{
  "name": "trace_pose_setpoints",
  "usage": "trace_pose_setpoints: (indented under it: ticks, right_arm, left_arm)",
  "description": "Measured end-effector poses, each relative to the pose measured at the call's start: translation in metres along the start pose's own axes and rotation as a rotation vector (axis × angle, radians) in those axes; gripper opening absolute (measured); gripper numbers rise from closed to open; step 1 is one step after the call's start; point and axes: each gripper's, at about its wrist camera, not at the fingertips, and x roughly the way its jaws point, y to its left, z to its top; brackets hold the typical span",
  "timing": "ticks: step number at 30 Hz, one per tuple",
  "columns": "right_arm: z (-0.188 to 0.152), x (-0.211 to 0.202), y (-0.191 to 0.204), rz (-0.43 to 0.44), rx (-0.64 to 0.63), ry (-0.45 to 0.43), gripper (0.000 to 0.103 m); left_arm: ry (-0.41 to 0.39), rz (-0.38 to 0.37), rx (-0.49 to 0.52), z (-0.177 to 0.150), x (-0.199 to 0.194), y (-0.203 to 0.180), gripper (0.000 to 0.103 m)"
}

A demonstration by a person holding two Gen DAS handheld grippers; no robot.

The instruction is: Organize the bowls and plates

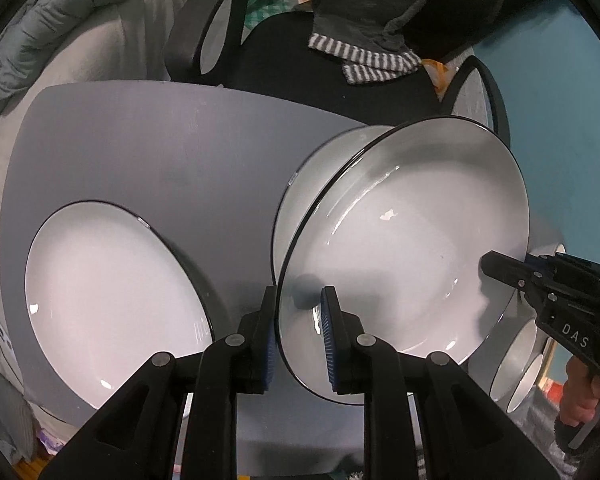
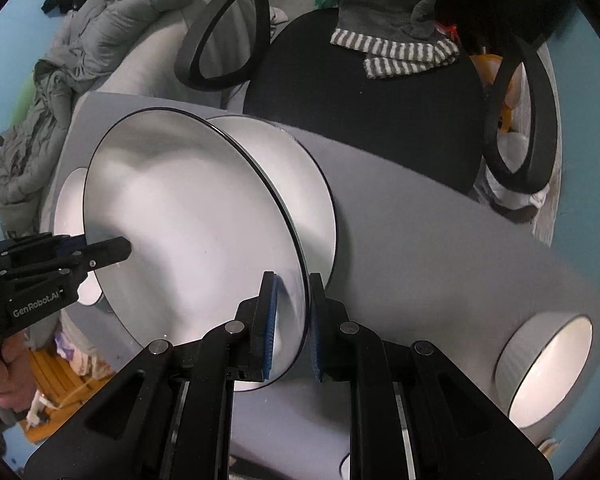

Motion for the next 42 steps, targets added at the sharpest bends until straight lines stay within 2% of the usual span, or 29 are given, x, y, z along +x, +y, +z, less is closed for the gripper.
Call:
trace_pose_setpoints:
  ticks: [6,16,23,25,27,32,36,42]
  right_arm:
    - [0.014,0.014,-0.004,0.014,0.003,0.031,0.014]
    - [0.025,0.026,-0.009,0.001,0.011,0.064,0.015]
    - [0.026,0.025,-0.011,0.007,0.024,0.066,0.015]
    - [0.028,0.026,-0.011,0.023,0.039,0.075,0.022]
    - [0.029,0.026,-0.010,0.038,0.045,0.081,0.033]
    - [0.030,0.028,0.001,0.026,0.036,0.099,0.048]
    - [0.031,0.028,0.003,0.014,0.058,0.108,0.054]
    - [0.027,0.027,0.004,-0.007,0.081,0.104,0.055]
  left_arm:
    - [0.025,0.013,-0.017,0.013,0.013,0.006,0.020]
    - [0.034,0.050,-0.034,0.014,0.019,0.007,0.021]
    - [0.048,0.076,0.001,0.017,0.024,0.003,0.023]
    - [0.054,0.084,0.010,0.018,0.025,0.002,0.024]
    - [0.057,0.093,0.014,0.019,0.025,0.000,0.024]
    - [0.065,0.095,0.006,0.020,0.026,0.000,0.024]
    - [0.065,0.138,0.019,0.021,0.028,-0.003,0.029]
    - [0.058,0.182,0.028,0.021,0.026,-0.005,0.032]
